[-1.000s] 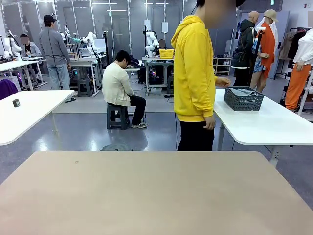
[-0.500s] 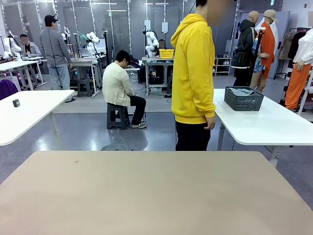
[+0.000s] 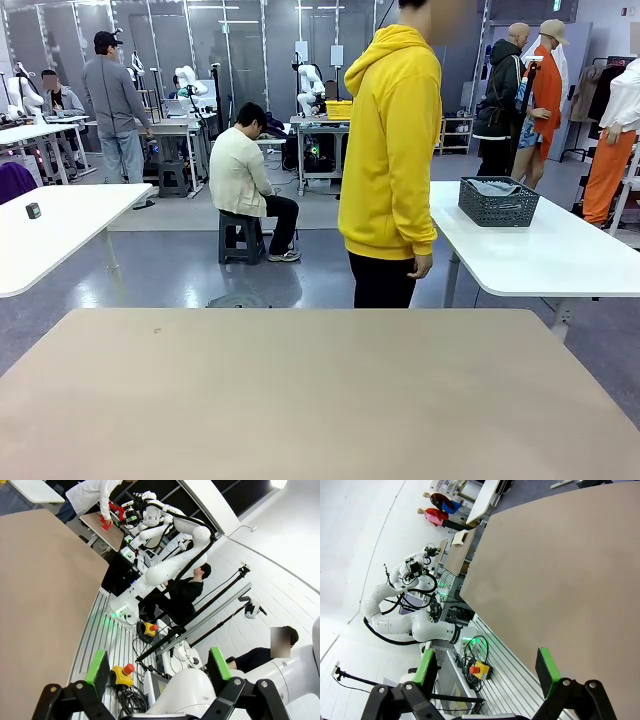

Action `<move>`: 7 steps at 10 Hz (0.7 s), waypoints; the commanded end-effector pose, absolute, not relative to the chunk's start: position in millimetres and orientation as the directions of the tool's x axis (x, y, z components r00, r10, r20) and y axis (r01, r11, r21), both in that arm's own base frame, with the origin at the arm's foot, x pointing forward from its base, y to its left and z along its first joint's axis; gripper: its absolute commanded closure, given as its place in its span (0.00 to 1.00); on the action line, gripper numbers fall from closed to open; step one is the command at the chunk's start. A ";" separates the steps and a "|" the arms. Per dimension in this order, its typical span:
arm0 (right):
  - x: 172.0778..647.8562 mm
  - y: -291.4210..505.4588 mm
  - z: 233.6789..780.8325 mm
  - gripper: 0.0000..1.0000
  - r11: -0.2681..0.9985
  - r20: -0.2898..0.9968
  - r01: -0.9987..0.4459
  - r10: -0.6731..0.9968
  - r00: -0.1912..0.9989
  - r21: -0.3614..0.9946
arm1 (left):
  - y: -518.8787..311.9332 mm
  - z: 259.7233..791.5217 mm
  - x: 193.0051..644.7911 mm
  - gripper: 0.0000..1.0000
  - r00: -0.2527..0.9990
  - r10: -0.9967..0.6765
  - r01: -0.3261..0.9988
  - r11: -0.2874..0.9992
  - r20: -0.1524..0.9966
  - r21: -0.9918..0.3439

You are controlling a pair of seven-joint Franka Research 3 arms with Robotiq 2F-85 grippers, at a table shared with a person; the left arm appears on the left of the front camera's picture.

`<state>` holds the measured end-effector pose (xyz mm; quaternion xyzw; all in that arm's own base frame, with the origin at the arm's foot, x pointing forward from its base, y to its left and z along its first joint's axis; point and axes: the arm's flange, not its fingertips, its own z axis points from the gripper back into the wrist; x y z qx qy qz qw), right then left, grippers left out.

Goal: Fold the towels and place them in the basket.
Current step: Stack the folded Towel with hook on the right side of the table.

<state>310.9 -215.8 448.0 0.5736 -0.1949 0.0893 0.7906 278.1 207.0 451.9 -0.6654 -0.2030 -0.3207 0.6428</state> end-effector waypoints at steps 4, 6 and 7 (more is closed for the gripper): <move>311.1 -217.0 448.1 0.00 0.319 0.426 -0.382 -0.078 0.901 0.867 | 204.4 453.1 279.5 0.00 0.714 -0.155 0.679 -0.084 0.683 -0.729; 311.1 -217.0 448.1 0.00 0.319 0.426 -0.382 -0.078 0.901 0.867 | 204.4 453.1 279.5 0.00 0.714 -0.155 0.679 -0.084 0.683 -0.729; 311.1 -217.0 448.1 0.00 0.319 0.426 -0.382 -0.078 0.901 0.867 | 204.4 453.1 279.5 0.00 0.714 -0.155 0.679 -0.084 0.683 -0.729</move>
